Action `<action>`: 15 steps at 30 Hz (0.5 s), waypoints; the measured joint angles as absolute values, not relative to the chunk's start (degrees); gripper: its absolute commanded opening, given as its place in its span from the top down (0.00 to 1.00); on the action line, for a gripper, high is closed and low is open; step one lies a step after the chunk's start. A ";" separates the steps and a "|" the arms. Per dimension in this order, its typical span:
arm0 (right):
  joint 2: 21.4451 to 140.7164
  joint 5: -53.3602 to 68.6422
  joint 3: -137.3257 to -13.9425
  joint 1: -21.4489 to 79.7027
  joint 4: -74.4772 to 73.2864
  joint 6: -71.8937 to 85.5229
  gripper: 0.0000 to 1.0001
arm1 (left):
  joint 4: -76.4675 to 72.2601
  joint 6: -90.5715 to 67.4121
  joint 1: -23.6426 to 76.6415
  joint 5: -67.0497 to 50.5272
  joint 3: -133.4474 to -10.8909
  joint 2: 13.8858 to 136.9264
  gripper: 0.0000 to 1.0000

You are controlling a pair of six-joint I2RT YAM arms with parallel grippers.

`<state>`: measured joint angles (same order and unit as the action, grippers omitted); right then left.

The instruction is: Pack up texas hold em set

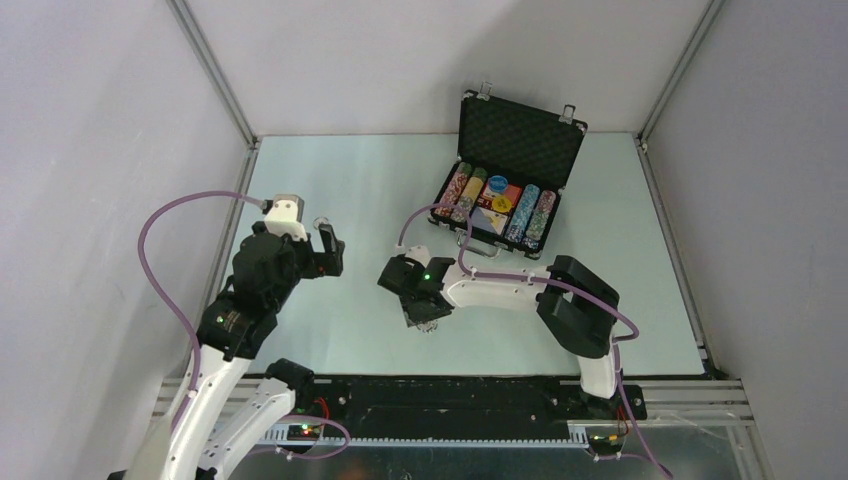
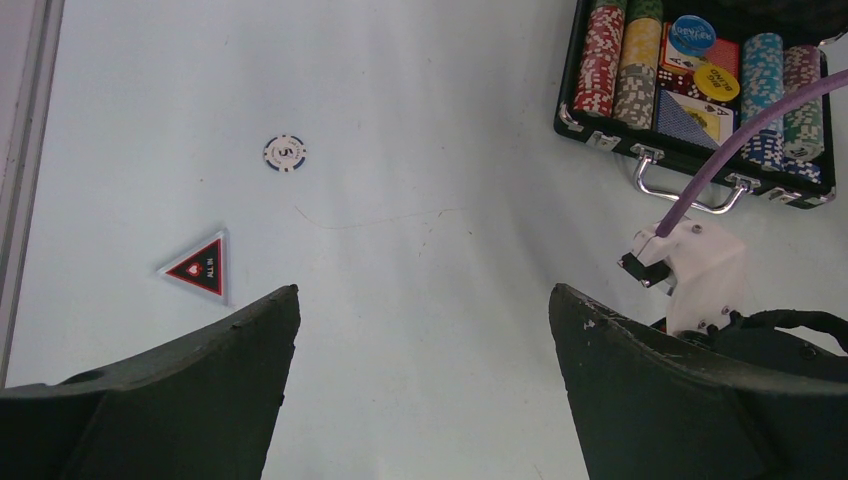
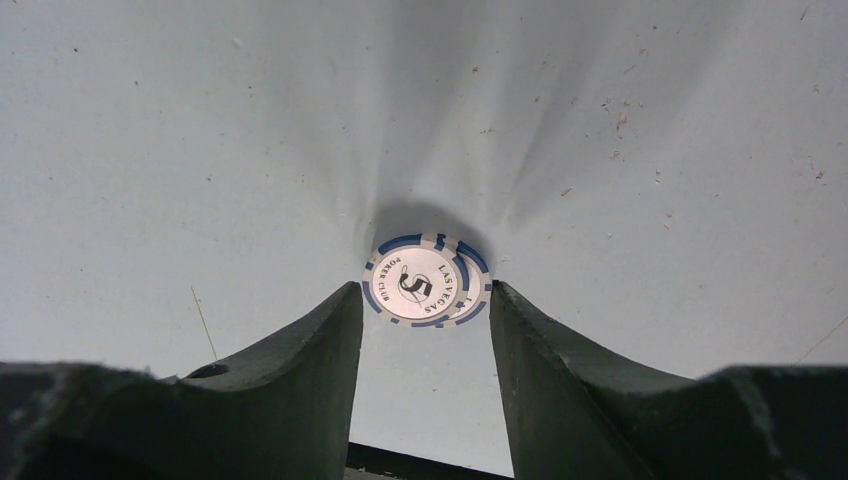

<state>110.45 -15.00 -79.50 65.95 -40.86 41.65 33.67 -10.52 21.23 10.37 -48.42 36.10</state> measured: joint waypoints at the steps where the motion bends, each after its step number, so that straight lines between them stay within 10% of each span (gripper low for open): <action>1: 110.45 -15.03 -79.50 65.95 -40.86 41.65 0.44 | 33.67 -10.52 21.23 10.37 -48.42 36.12 0.00; 15: 110.45 -14.52 -79.50 65.95 -40.45 41.58 0.26 | 33.65 -10.52 21.23 10.37 -48.40 36.38 0.00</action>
